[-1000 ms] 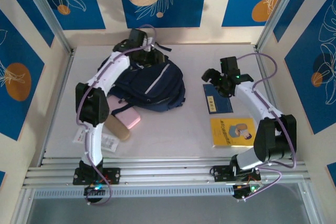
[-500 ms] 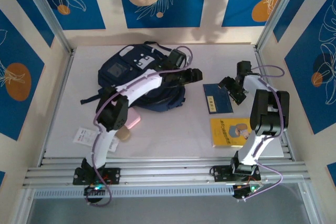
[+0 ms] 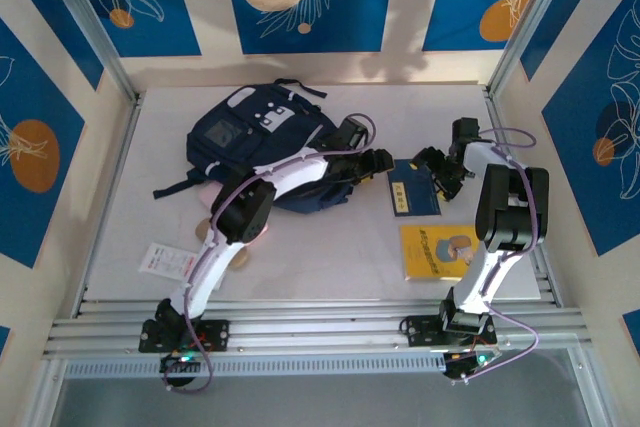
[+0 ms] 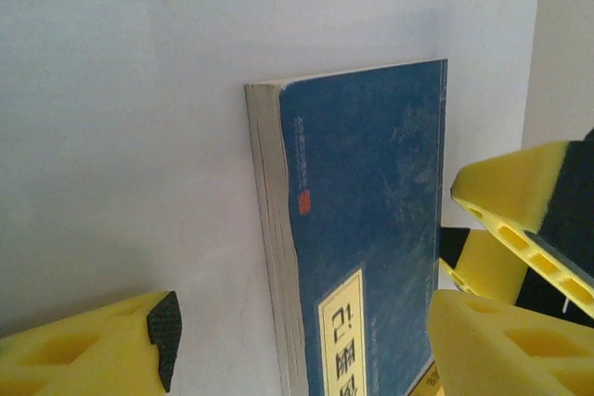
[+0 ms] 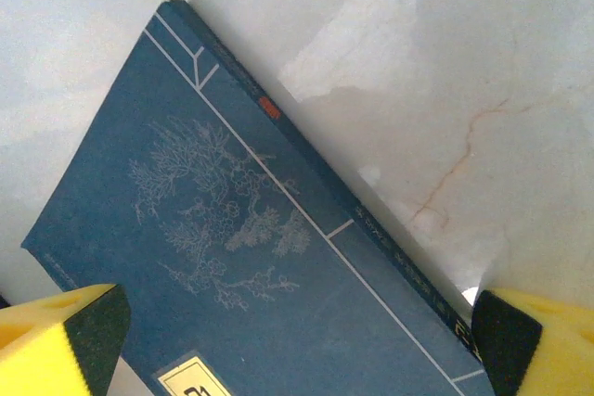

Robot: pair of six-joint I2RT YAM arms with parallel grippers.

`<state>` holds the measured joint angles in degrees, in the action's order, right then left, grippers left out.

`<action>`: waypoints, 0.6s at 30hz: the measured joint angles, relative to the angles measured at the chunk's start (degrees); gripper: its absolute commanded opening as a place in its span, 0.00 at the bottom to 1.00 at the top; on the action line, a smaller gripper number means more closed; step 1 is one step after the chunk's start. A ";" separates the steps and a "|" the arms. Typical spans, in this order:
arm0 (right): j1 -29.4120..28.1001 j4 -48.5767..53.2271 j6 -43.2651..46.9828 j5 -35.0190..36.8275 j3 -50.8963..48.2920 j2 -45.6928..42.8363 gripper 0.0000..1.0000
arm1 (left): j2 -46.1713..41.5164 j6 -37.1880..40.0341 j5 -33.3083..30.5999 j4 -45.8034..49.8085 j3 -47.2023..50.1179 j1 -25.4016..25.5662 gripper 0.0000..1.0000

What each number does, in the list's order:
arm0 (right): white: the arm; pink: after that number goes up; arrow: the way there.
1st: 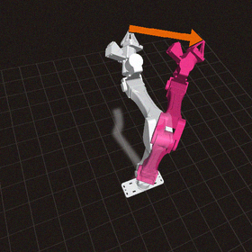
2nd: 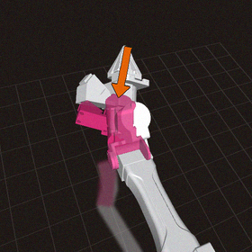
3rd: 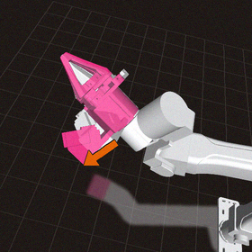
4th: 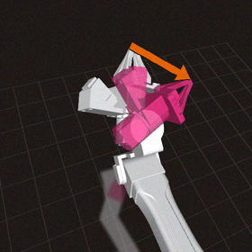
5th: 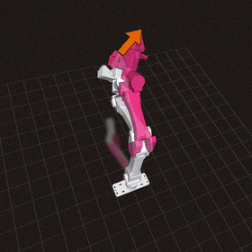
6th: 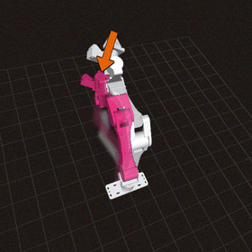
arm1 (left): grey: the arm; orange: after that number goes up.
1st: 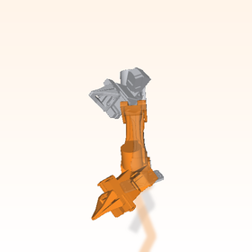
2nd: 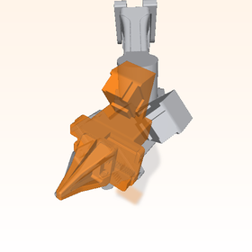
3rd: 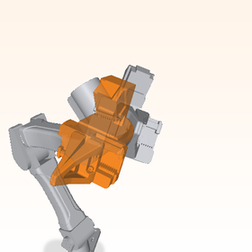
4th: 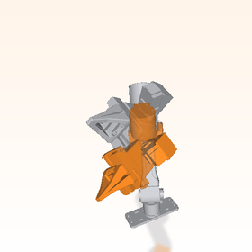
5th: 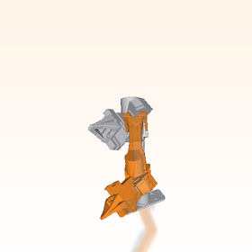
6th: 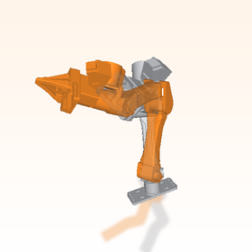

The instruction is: Pack the student bag

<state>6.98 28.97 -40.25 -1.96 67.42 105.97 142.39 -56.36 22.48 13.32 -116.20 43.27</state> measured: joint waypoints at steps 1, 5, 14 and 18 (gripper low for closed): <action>0.00 -0.35 -0.13 -0.09 -0.31 -0.13 0.96 | 0.61 -0.17 0.02 0.33 -0.79 0.00 0.70; -0.09 -2.21 -0.22 -0.92 -1.84 -0.94 0.96 | 1.77 -0.79 0.55 1.01 -2.56 0.00 0.69; -0.44 -8.28 -3.26 -7.96 -5.35 -2.05 0.95 | 2.89 -3.17 2.99 0.57 -3.91 0.52 0.67; -0.22 -9.46 -4.09 -9.03 -6.08 -2.29 0.94 | 3.19 -4.66 4.11 -0.37 -4.13 0.68 0.64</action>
<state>6.76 19.51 -44.34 -10.98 61.34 103.68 145.58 -61.01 26.59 12.95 -120.33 43.94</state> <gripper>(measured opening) 0.944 0.660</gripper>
